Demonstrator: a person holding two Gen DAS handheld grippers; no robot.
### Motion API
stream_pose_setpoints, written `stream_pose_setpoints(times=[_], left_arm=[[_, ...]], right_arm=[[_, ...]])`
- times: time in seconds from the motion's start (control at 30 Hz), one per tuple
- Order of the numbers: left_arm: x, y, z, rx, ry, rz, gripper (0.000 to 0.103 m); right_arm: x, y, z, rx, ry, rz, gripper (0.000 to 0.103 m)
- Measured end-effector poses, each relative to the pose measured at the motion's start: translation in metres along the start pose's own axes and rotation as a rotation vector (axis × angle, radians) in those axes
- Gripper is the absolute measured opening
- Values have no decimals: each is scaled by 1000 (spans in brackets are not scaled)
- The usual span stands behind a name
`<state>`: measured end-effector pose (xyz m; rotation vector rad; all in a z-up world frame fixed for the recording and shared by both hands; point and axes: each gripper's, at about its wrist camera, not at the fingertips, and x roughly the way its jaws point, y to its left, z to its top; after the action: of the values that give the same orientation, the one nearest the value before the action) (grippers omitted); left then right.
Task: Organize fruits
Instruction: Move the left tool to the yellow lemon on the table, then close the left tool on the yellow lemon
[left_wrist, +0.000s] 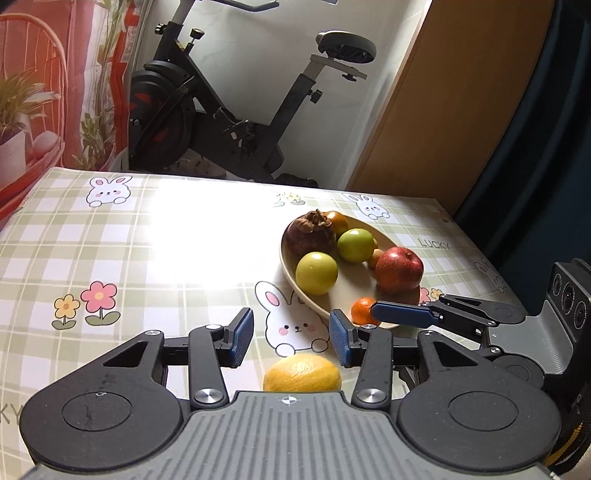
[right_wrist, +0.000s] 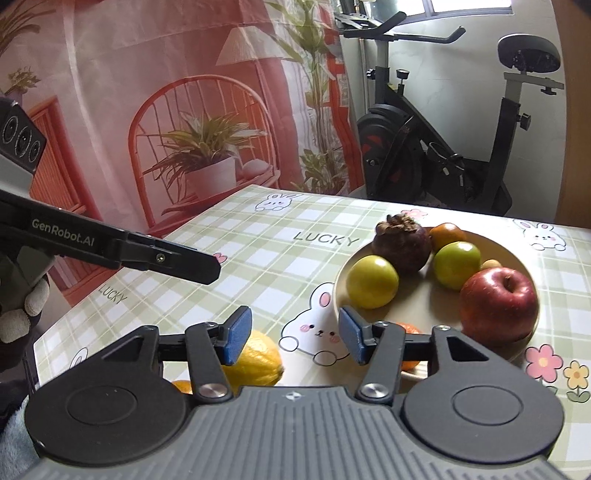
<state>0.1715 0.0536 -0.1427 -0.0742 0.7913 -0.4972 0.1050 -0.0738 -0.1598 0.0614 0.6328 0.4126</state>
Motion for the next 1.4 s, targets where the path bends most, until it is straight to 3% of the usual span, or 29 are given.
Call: stream_pose_setpoints(times=[0.2,0.3,0.67,0.83,0.93,1.4], left_arm=[[5,7,-10,-36,29,-17,50],[11,10,-17,-57,47,-31,59],[32,5,-35,-67,114,-57,61],[38,1,-37,-53,135,-44,59],[41,-3,-36,-32,133,-28,60],[47,-14,-35,2,134,-18,61]], right_arm=[[15,19,-10,-49,63,49,70],[22,25,-13,-54,83,60,73],[36,21,-23,-15,119,83,74],[37,12,-28,13,96,118,73],[33,7,-29,20,73,141,67],[27,3,-40,16,4,131,67]])
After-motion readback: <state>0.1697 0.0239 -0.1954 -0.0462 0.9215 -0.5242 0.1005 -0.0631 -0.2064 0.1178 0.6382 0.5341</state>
